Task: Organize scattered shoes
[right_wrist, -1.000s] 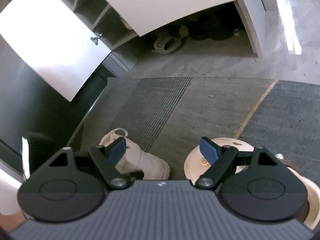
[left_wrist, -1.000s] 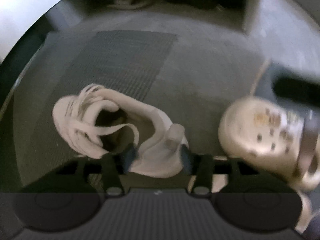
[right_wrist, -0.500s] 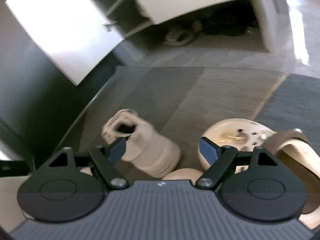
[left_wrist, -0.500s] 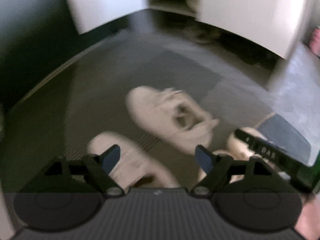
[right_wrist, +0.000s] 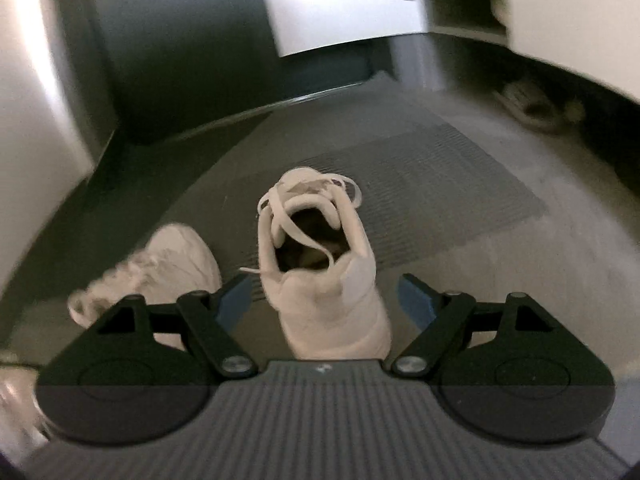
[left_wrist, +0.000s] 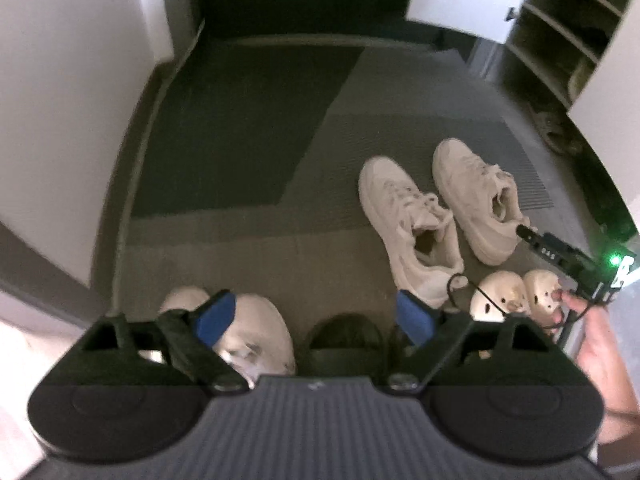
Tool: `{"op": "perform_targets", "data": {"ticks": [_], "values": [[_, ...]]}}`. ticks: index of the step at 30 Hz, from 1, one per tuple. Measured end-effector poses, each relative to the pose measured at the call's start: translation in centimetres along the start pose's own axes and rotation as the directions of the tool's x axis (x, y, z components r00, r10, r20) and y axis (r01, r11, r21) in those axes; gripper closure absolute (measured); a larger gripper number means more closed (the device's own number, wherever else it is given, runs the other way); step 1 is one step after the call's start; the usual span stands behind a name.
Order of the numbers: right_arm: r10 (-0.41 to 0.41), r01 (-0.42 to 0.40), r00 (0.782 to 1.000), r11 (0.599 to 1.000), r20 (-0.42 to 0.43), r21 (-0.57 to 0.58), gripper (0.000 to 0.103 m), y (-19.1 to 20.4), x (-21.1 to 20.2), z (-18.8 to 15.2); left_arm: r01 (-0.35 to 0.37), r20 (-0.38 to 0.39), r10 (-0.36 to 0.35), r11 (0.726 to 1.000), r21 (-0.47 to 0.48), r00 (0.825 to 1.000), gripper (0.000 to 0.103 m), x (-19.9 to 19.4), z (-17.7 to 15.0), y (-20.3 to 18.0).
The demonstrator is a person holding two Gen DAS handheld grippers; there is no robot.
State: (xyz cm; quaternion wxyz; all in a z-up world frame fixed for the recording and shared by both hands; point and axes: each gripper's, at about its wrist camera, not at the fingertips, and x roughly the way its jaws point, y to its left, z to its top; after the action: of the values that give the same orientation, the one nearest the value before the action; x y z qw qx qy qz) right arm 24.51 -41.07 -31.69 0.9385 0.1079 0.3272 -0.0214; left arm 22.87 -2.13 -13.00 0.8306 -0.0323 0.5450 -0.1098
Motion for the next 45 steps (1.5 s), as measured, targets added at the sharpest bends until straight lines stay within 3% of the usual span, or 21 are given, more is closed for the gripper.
{"op": "perform_targets", "data": {"ticks": [2, 5, 15, 18, 22, 25, 28, 30, 33, 34, 37, 40, 45], "values": [[0.005, -0.007, 0.999, 0.997, -0.031, -0.082, 0.02, 0.2, 1.5, 0.8, 0.068, -0.003, -0.068, 0.998, 0.006, 0.998, 0.018, 0.4, 0.5, -0.7], [0.016, -0.023, 0.998, 0.992, -0.055, -0.123, 0.02, 0.4, 3.1, 1.2, 0.044, 0.0, -0.044, 0.995, 0.085, 0.999, 0.017, 0.6, 0.8, -2.0], [0.04, -0.068, 0.986, 0.983, -0.164, -0.171, 0.007, 1.2, 9.1, 3.0, 0.063, 0.019, -0.067, 0.986, 0.157, 0.998, 0.016, 1.5, 1.7, -6.0], [0.037, -0.082, 0.97, 0.98, -0.24, -0.181, 0.007, 1.5, 11.1, 4.1, 0.057, -0.004, -0.057, 0.988, 0.141, 0.998, 0.015, 2.2, 1.7, -6.4], [0.05, -0.12, 0.929, 0.978, -0.366, -0.171, 0.007, 1.4, 13.2, 5.5, 0.053, -0.012, -0.052, 0.994, 0.098, 0.999, 0.015, 2.3, 2.3, -6.3], [0.041, -0.113, 0.915, 0.981, -0.402, -0.158, 0.008, 1.4, 13.7, 5.5, 0.063, -0.005, -0.063, 0.993, 0.098, 0.998, 0.015, 2.2, 2.6, -6.7], [0.062, -0.094, 0.928, 0.993, -0.366, -0.068, 0.013, 0.7, 13.2, 5.2, 0.058, 0.006, -0.059, 0.988, 0.141, 0.998, 0.015, 2.1, 2.5, -7.6], [0.089, -0.074, 0.947, 0.995, -0.309, 0.062, 0.016, -0.7, 12.6, 4.7, 0.056, 0.004, -0.058, 0.985, 0.161, 0.998, 0.015, 2.2, 2.3, -8.0], [0.151, -0.09, 0.955, 0.967, -0.256, 0.237, 0.018, -3.2, 11.9, 4.4, 0.057, -0.007, -0.056, 0.983, 0.176, 0.998, 0.015, 2.3, 1.9, -8.4], [0.183, -0.107, 0.955, 0.947, -0.233, 0.304, 0.018, -4.1, 11.7, 4.2, 0.059, -0.008, -0.058, 0.983, 0.174, 0.998, 0.015, 2.2, 1.8, -8.4], [0.272, -0.169, 0.955, 0.832, -0.122, 0.529, 0.019, -6.9, 10.8, 2.9, 0.056, -0.003, -0.056, 0.983, 0.174, 0.998, 0.015, 2.0, 1.7, -8.3], [0.273, -0.178, 0.958, 0.811, -0.091, 0.558, 0.019, -7.2, 9.8, 2.4, 0.033, 0.012, -0.035, 0.983, 0.179, 0.999, 0.015, 1.5, 1.5, -7.9], [0.271, -0.183, 0.959, 0.822, -0.088, 0.539, 0.019, -6.0, 6.2, 3.5, 0.012, 0.041, -0.02, 0.983, 0.181, 0.999, 0.015, -0.4, 1.7, -7.3]]}}
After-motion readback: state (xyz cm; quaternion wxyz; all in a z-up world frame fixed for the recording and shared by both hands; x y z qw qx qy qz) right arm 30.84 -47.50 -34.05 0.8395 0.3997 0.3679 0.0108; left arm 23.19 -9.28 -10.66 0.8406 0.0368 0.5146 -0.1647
